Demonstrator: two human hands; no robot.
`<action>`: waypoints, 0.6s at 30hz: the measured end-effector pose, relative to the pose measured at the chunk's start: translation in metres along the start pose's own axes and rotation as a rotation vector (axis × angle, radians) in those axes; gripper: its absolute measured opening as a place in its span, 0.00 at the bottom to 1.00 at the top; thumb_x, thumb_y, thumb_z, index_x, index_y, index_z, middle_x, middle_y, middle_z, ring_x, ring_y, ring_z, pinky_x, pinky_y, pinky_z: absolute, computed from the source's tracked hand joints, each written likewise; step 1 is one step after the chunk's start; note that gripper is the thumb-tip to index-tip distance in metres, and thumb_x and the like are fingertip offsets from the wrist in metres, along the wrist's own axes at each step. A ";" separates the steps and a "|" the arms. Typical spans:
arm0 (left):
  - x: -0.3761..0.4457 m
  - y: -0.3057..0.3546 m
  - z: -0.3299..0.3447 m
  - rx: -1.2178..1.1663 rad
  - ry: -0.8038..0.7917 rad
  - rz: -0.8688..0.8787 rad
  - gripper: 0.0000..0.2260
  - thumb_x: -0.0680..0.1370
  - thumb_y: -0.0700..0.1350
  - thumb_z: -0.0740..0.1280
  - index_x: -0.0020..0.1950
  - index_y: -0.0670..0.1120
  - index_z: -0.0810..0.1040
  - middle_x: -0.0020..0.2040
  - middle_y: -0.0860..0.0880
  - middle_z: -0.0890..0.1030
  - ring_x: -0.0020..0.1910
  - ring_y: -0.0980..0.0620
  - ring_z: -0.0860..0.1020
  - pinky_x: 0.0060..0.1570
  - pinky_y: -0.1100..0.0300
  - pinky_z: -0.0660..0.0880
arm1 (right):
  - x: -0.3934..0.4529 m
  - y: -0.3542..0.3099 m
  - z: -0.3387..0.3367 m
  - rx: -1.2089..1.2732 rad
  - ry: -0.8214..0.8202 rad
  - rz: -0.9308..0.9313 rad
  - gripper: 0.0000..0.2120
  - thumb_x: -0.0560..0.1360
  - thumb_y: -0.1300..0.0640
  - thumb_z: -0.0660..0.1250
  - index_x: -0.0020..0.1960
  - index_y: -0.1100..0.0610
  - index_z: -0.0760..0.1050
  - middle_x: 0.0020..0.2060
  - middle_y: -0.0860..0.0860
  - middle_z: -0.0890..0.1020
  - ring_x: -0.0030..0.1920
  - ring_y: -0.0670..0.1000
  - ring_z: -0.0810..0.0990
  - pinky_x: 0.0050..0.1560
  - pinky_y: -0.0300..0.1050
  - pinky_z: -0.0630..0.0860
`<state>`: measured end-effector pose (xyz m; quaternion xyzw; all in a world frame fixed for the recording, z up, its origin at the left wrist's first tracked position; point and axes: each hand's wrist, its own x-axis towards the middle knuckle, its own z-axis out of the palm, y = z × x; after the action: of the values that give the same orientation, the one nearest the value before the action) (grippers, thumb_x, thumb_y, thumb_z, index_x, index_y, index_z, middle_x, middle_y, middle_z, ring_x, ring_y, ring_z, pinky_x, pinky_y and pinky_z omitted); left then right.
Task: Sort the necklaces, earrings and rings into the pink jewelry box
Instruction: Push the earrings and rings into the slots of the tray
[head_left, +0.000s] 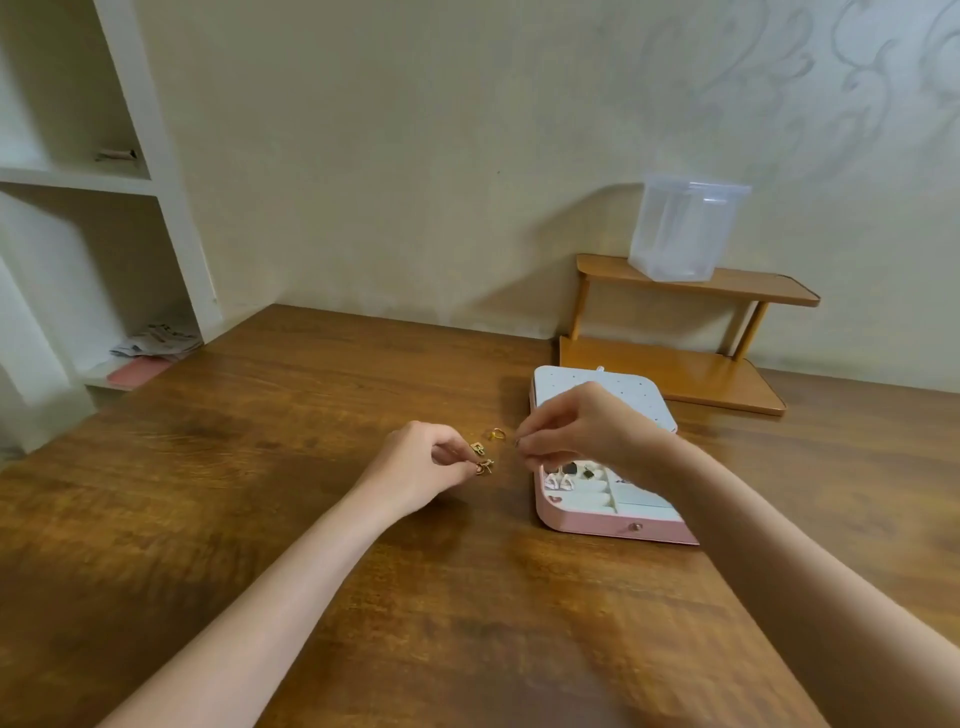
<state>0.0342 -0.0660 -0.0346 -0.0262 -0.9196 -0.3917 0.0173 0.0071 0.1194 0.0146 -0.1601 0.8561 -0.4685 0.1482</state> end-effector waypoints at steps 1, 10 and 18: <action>0.000 0.003 0.004 0.017 -0.012 0.014 0.03 0.74 0.45 0.69 0.47 0.50 0.81 0.47 0.53 0.81 0.48 0.56 0.78 0.51 0.60 0.76 | -0.005 0.001 -0.007 0.073 -0.037 0.048 0.03 0.72 0.65 0.69 0.44 0.63 0.82 0.35 0.55 0.84 0.35 0.47 0.82 0.39 0.36 0.79; 0.000 0.018 0.023 0.234 -0.092 0.081 0.07 0.75 0.45 0.69 0.52 0.50 0.81 0.51 0.54 0.81 0.47 0.58 0.76 0.48 0.65 0.72 | -0.028 0.021 -0.023 0.462 -0.076 0.235 0.06 0.72 0.68 0.67 0.38 0.64 0.81 0.31 0.54 0.82 0.30 0.46 0.78 0.33 0.34 0.77; -0.006 0.050 0.030 -0.156 0.102 0.324 0.08 0.73 0.39 0.70 0.50 0.49 0.82 0.42 0.61 0.79 0.42 0.63 0.79 0.41 0.73 0.75 | -0.027 0.026 -0.021 0.693 -0.072 0.201 0.05 0.73 0.69 0.65 0.40 0.65 0.79 0.32 0.56 0.81 0.29 0.46 0.77 0.29 0.33 0.75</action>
<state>0.0433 -0.0102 -0.0201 -0.1554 -0.8680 -0.4549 0.1245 0.0195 0.1595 0.0066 -0.0320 0.6523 -0.7080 0.2688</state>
